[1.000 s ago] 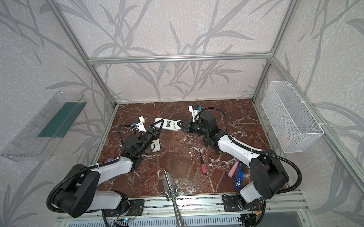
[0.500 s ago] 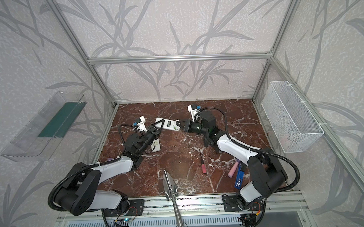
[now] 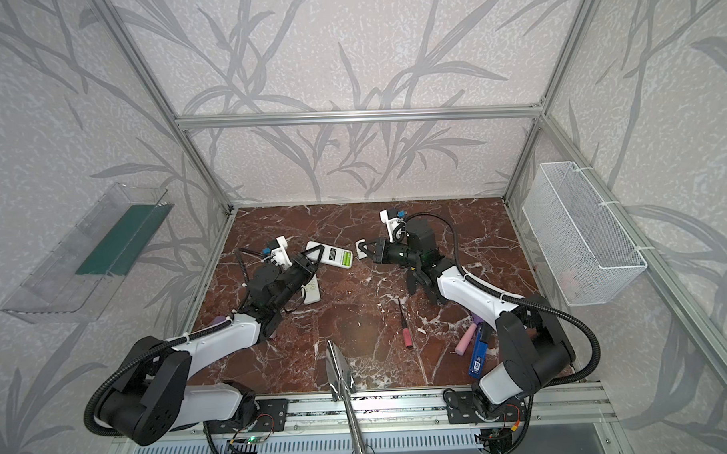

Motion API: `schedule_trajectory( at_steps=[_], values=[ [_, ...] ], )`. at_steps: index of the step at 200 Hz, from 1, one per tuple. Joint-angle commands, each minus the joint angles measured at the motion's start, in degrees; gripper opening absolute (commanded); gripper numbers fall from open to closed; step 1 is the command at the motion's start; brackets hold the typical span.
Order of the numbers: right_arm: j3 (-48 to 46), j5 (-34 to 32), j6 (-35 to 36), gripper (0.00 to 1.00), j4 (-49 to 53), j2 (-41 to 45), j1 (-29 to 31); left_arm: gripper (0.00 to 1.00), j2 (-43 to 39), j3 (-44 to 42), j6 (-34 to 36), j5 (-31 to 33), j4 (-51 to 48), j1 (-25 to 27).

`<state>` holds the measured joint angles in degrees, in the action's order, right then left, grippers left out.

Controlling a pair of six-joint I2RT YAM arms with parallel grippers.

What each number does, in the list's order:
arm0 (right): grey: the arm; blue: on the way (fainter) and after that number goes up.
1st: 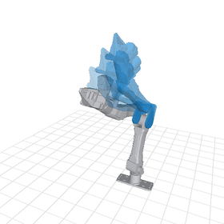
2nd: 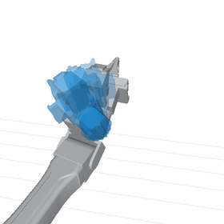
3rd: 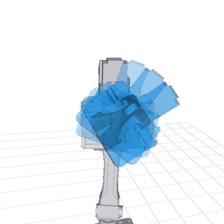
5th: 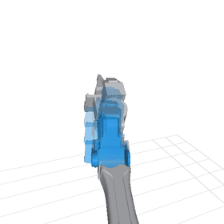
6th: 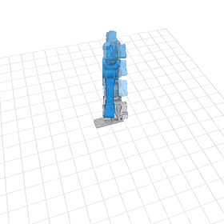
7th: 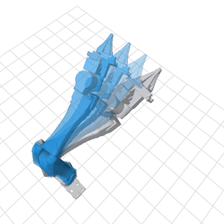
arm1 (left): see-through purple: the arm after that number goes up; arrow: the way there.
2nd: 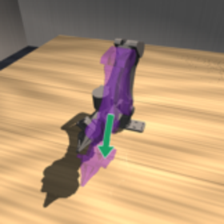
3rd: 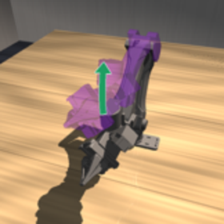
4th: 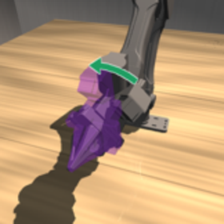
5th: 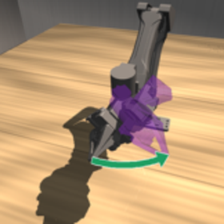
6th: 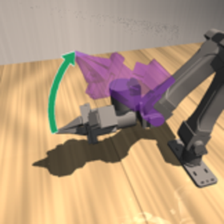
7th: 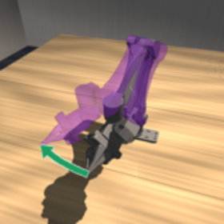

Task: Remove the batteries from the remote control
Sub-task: 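Drop the battery cover on the table and draw the right gripper back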

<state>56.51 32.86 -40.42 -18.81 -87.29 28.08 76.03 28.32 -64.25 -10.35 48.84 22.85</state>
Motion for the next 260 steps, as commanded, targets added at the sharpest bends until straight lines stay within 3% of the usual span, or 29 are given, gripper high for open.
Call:
schedule_trajectory(
  at_steps=[1,26,57,131,187,218,260],
  values=[
    [2.2,-6.7,8.8,0.0,9.3,1.2,-0.4,0.0,-2.8,-0.9,2.6,0.2,-2.2,-0.5],
    [1.9,-16.0,14.2,0.0,15.1,-1.8,-0.4,0.0,-4.0,-1.2,4.0,-1.3,-3.6,-0.5],
    [0.7,-20.6,15.2,0.0,13.3,-8.2,-0.3,0.0,-4.6,-1.5,5.5,-4.1,-4.7,-0.5],
    [3.4,-19.7,13.5,0.0,8.4,-20.0,-0.4,0.0,-3.3,-1.3,5.5,-6.7,-4.5,-0.5],
    [4.7,-18.2,12.2,0.01,6.8,-23.8,-0.9,0.0,-2.7,-1.4,5.4,-6.8,-3.8,-0.5],
    [3.9,-16.7,10.4,0.11,5.6,-24.8,-2.7,0.0,-2.7,-1.4,5.4,-6.8,-3.8,-0.5],
    [2.0,-13.9,9.7,0.38,3.5,-24.9,-4.9,0.0,-2.8,-1.7,5.4,-6.7,-4.0,-0.5]
  ],
)
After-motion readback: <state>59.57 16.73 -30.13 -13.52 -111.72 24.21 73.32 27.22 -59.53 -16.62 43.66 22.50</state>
